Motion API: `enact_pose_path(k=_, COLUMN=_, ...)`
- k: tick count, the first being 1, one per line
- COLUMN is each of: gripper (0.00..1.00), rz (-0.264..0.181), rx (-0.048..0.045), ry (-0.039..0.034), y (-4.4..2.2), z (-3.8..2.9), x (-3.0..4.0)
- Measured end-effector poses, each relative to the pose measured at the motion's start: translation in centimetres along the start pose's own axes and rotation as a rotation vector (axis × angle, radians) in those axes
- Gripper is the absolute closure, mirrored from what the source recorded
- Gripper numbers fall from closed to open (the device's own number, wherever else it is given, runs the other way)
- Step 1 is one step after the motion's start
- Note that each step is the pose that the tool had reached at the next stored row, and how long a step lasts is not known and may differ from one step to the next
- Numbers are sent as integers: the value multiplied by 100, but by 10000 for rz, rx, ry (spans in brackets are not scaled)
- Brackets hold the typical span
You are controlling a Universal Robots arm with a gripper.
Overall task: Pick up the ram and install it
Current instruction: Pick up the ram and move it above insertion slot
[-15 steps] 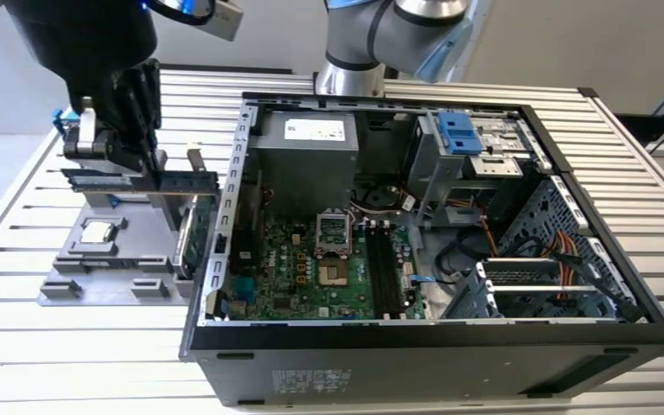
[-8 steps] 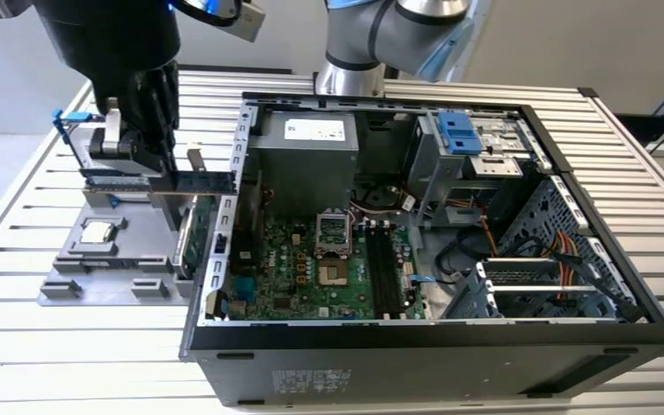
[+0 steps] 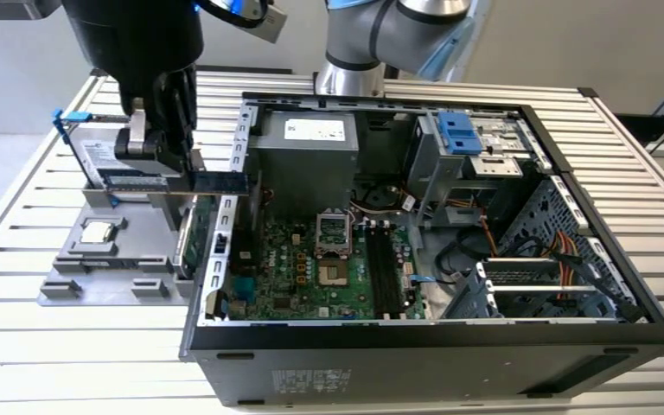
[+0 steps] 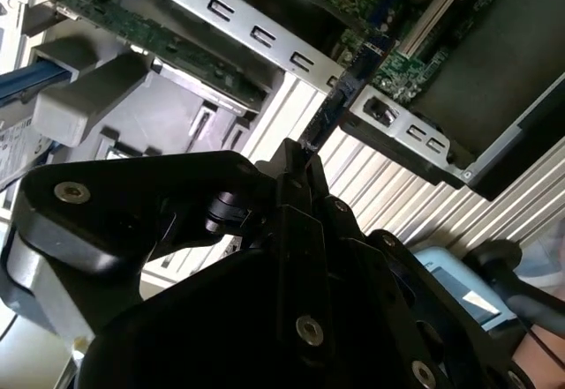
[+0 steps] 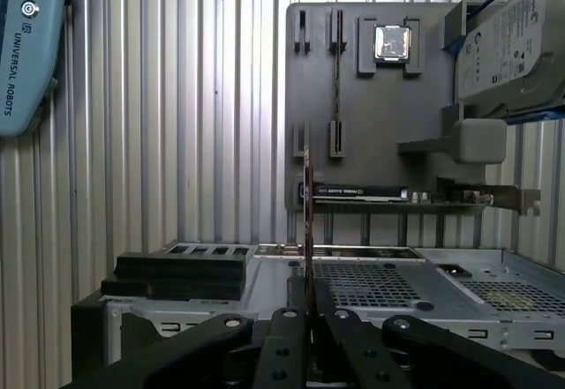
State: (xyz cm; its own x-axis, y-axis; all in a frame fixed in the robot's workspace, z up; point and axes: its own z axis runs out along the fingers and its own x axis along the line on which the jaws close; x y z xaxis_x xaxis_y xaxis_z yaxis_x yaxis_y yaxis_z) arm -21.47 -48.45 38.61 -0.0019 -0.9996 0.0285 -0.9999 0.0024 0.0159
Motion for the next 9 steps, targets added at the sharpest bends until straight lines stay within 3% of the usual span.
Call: enact_pose_path(k=9, gripper=100, rz=-1, rx=-20, ry=1, y=-157, z=-3, x=0)
